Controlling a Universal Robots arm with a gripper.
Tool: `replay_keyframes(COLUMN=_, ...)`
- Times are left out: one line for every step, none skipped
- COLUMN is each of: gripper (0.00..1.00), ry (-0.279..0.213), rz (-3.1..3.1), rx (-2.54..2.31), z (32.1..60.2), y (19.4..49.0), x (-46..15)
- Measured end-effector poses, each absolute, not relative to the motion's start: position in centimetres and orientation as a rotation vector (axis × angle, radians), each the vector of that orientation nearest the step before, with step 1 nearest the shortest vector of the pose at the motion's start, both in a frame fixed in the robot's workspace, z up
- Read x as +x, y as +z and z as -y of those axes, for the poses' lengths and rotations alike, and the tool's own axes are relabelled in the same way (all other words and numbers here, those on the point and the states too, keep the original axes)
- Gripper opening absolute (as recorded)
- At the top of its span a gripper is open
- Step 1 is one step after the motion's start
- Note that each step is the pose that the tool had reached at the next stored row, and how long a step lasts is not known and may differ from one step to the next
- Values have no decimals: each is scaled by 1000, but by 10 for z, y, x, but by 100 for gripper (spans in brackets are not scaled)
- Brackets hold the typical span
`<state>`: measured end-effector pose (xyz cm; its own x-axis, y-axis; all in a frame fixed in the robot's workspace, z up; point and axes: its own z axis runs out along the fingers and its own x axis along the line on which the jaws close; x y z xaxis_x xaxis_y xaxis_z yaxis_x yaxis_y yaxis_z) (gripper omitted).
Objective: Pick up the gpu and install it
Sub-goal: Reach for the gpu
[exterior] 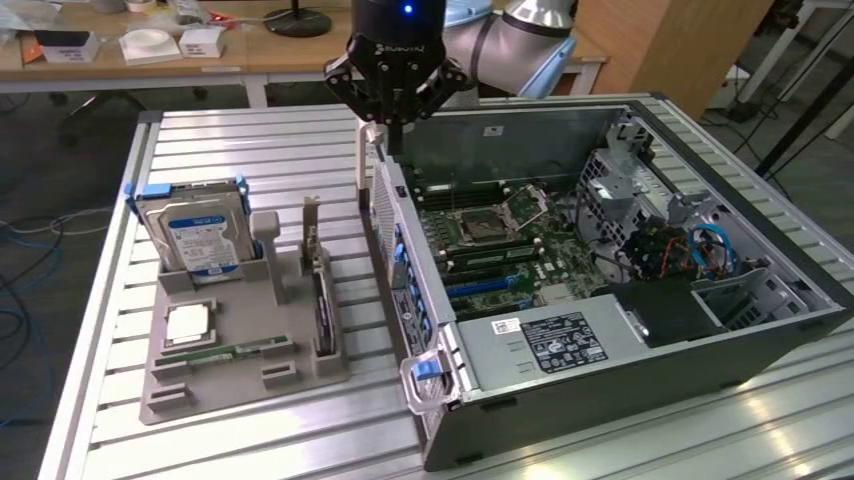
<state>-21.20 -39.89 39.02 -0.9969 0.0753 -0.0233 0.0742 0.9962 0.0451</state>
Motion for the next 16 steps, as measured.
replay_keyframes(gripper=11, ry=69, rz=-3114, rx=117, z=399, y=390, x=-214)
replay_keyframes(gripper=11, ry=69, rz=-3114, rx=117, z=399, y=390, x=-215)
replay_keyframes(gripper=11, ry=69, rz=-3114, rx=117, z=399, y=390, x=-217)
replay_keyframes(gripper=11, ry=69, rz=-3114, rx=117, z=399, y=390, x=-218)
replay_keyframes(gripper=11, ry=69, rz=-3114, rx=117, z=399, y=390, x=-220)
replay_keyframes(gripper=11, ry=69, rz=-3114, rx=117, z=399, y=390, x=-221)
replay_keyframes(gripper=11, ry=69, rz=-3114, rx=117, z=399, y=390, x=-223)
replay_keyframes(gripper=11, ry=69, rz=-3114, rx=117, z=399, y=390, x=-225)
replay_keyframes(gripper=11, ry=69, rz=-3114, rx=117, z=399, y=390, x=-226)
replay_keyframes(gripper=11, ry=69, rz=-3114, rx=117, z=399, y=390, x=-228)
replay_keyframes(gripper=11, ry=69, rz=-3114, rx=117, z=399, y=390, x=-229)
replay_keyframes(gripper=11, ry=69, rz=-3114, rx=117, z=399, y=390, x=-231)
replay_keyframes(gripper=11, ry=69, rz=-3114, rx=117, z=399, y=390, x=-232)
replay_keyframes(gripper=11, ry=69, rz=-3114, rx=117, z=399, y=390, x=-234)
replay_keyframes(gripper=11, ry=69, rz=-3114, rx=117, z=399, y=389, x=-235)
replay_keyframes(gripper=11, ry=69, rz=-3114, rx=117, z=399, y=389, x=-237)
